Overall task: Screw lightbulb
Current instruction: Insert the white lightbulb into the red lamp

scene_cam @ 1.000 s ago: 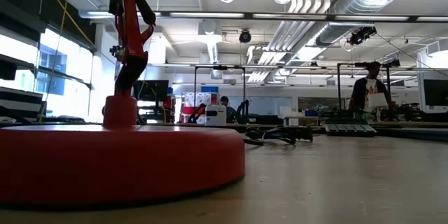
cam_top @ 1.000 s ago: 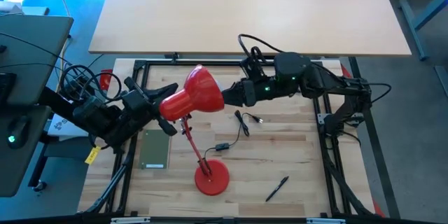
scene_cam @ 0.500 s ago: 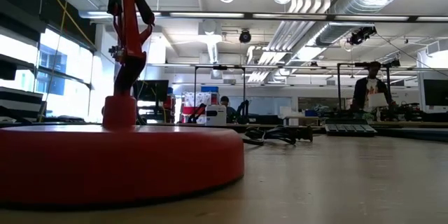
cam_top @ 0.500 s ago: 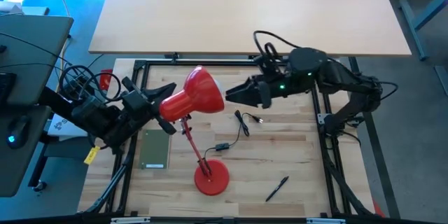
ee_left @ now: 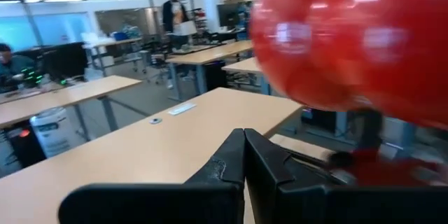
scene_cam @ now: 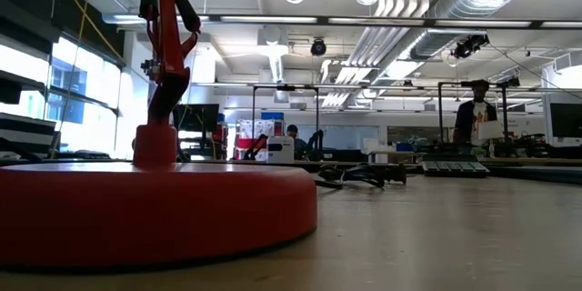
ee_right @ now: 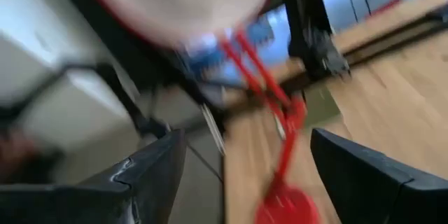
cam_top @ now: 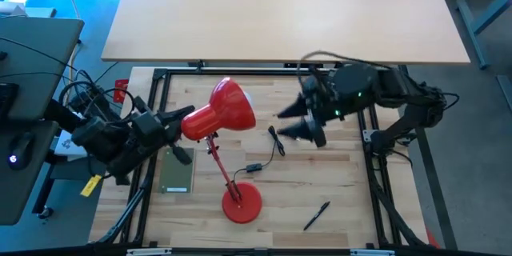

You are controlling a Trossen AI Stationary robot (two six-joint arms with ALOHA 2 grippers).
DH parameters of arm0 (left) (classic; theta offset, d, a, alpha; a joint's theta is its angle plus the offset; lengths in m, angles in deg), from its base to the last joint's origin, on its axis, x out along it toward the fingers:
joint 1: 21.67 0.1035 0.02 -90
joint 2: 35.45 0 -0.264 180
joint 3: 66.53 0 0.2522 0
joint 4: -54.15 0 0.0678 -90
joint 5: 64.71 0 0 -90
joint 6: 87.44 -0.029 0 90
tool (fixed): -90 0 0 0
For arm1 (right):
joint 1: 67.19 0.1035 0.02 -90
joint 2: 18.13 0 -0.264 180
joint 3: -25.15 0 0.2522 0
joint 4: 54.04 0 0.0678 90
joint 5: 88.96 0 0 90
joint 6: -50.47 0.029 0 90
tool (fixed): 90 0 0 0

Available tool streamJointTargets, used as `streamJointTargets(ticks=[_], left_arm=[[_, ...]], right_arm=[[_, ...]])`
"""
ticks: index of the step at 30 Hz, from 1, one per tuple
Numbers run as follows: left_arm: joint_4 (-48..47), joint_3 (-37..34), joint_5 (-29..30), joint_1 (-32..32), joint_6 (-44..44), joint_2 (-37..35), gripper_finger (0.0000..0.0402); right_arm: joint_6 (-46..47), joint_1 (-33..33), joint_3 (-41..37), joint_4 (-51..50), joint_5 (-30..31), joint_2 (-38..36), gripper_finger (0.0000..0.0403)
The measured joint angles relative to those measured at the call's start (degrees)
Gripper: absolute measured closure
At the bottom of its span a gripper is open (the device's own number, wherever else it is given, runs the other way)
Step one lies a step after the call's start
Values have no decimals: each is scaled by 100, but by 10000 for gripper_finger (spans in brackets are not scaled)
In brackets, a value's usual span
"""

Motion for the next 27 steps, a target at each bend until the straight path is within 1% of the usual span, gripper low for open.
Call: streamJointTargets(ticks=[4,7,10,13,15,18,21,23,27], left_arm=[[0,0,-2,-330,-58,1,401],[0,0,-2,-557,140,0,402],[-51,0,-4,-784,619,0,402],[-496,-3,-8,-1039,1438,13,402],[-962,-98,-13,-1221,2381,43,401],[-1667,-396,-17,-1506,4263,201,402],[-1920,-801,-19,-1672,6220,520,402],[-1909,-1014,-14,-1683,7357,856,402],[-1936,-1237,-31,-1513,9300,1873,402]], right_arm=[[-442,316,0,-908,282,42,102],[-751,533,0,-1453,499,100,102],[-831,737,0,-1856,801,164,102],[-827,904,0,-1971,996,227,102],[-832,1027,0,-1987,1172,265,102],[-876,1188,0,-2046,1372,299,102],[-951,1306,0,-2076,1405,308,102],[-905,1362,0,-2093,1413,308,102],[-543,1396,2,-2094,1474,308,102]])
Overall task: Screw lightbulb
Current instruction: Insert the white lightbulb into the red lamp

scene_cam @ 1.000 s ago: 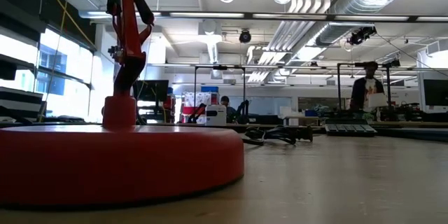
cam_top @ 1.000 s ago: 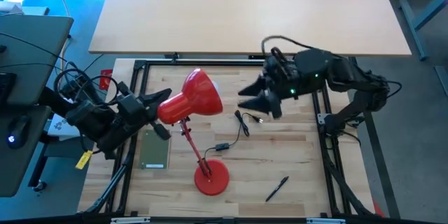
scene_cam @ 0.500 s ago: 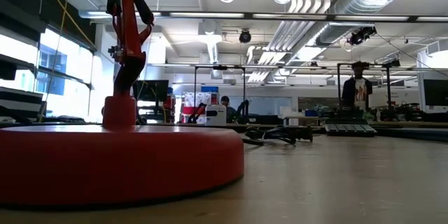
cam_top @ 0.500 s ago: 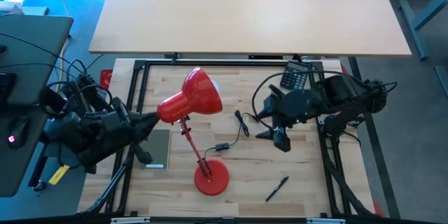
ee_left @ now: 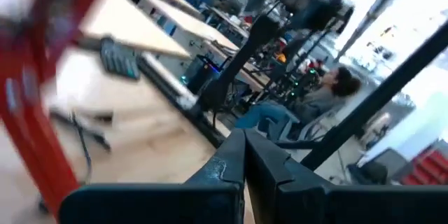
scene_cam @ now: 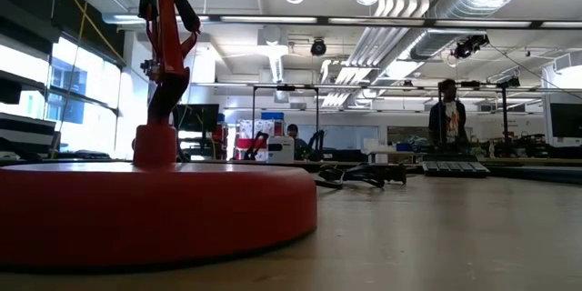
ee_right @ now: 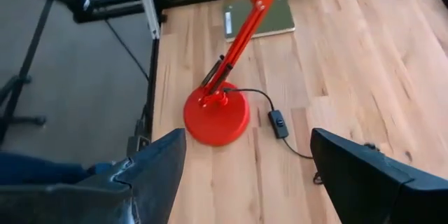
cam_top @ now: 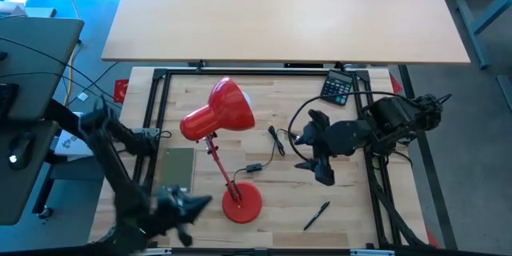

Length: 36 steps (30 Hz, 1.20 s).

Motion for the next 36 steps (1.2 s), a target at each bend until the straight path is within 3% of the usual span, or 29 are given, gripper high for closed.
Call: streamJointTargets(ticks=[3,7,10,16,23,28,36], left_arm=[[0,-140,-263,256,1462,678,402],[-48,-184,-2124,676,3427,1413,402],[-202,37,-3156,830,4113,1815,402],[-1190,937,-3112,1071,5301,2504,402],[-4418,2377,-3469,1345,7721,3137,402],[-5713,3101,-3601,1437,7811,3129,402],[-6597,3191,-4096,1754,7752,3146,402]], right_arm=[[599,-2,0,0,314,0,102],[1637,-2,0,0,799,0,102],[2051,-2,0,0,1001,0,102],[2283,-4,4,-2,1065,34,102],[2216,-4,4,9,992,126,102],[2016,-2,4,11,881,146,102],[1986,-2,4,15,796,146,102]])
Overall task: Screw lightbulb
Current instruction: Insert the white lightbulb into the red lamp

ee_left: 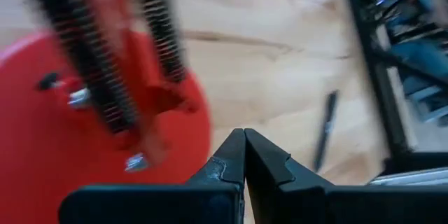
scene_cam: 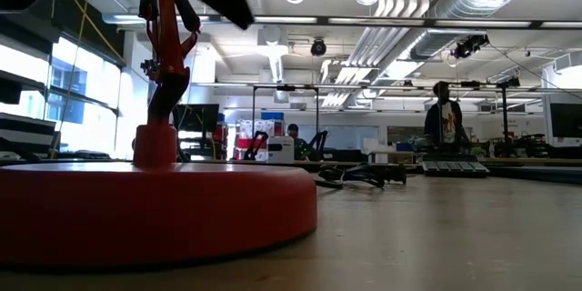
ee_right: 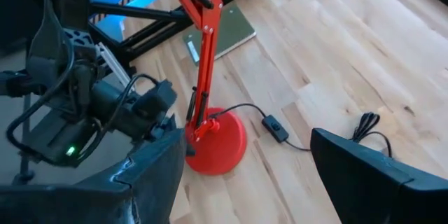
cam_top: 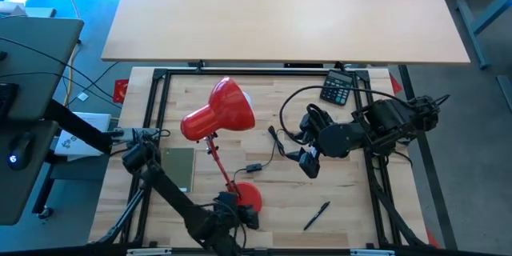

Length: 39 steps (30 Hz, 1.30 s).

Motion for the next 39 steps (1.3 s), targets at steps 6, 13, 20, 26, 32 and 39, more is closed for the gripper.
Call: streamJointTargets(ticks=[6,13,20,26,32,39], left_arm=[[-193,-2,-443,-73,-31,2,402],[-919,-2,-500,-109,-38,9,402],[-1281,2,-384,-55,-43,5,402],[-1655,4,-443,-73,-47,2,402],[-2104,0,-570,-230,-62,2,402],[-2167,-4,-802,-527,-67,2,401]], right_arm=[[61,0,0,2,-77,0,102],[372,0,-2,84,-77,0,102],[624,0,-2,87,-77,0,102],[823,0,-2,96,-77,0,102],[851,0,-2,164,-75,0,102],[747,0,-2,379,-77,0,102]])
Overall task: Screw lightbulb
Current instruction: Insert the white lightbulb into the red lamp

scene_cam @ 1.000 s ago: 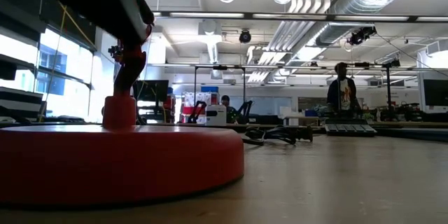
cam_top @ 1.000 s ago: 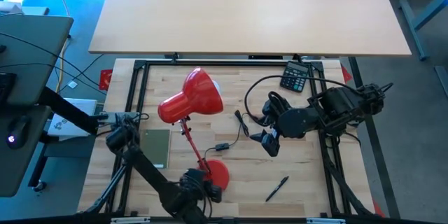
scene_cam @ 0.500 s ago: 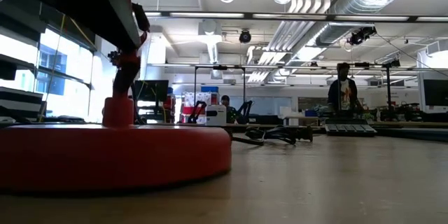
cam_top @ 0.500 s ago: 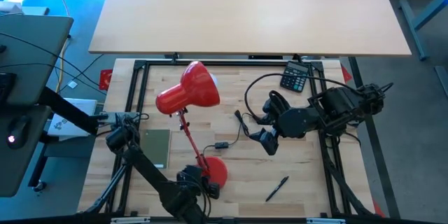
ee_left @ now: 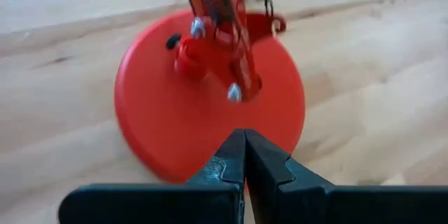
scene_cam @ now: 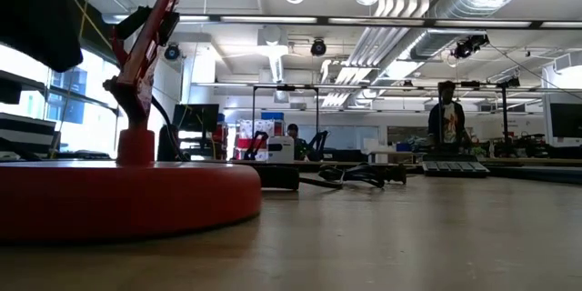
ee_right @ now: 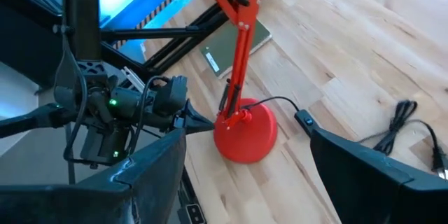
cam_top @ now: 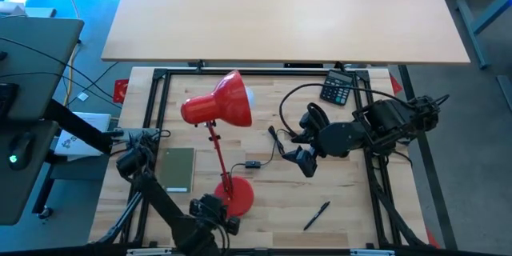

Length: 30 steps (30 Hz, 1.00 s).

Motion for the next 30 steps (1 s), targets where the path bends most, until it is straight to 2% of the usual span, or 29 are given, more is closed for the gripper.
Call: streamJointTargets(ticks=[9,16,18,22,25,27,30], left_arm=[[-190,-4,-359,-541,4,-110,402],[-125,-4,-99,-784,-38,-1071,402],[-125,-4,201,-822,-88,-1504,401],[-317,0,850,-771,-302,-2255,402],[-515,0,910,-646,-648,-2648,402],[-643,0,1004,-537,-737,-2824,402],[-877,0,1529,-339,-662,-2913,401]], right_arm=[[-864,0,0,473,69,0,102],[-2251,-64,0,506,415,-160,102],[-3191,-107,0,506,595,-175,102],[-5928,-193,0,497,890,-160,102],[-7048,-251,0,513,2012,-160,102],[-7974,-439,0,489,2454,-161,102],[-8909,-879,0,467,2230,-179,102]])
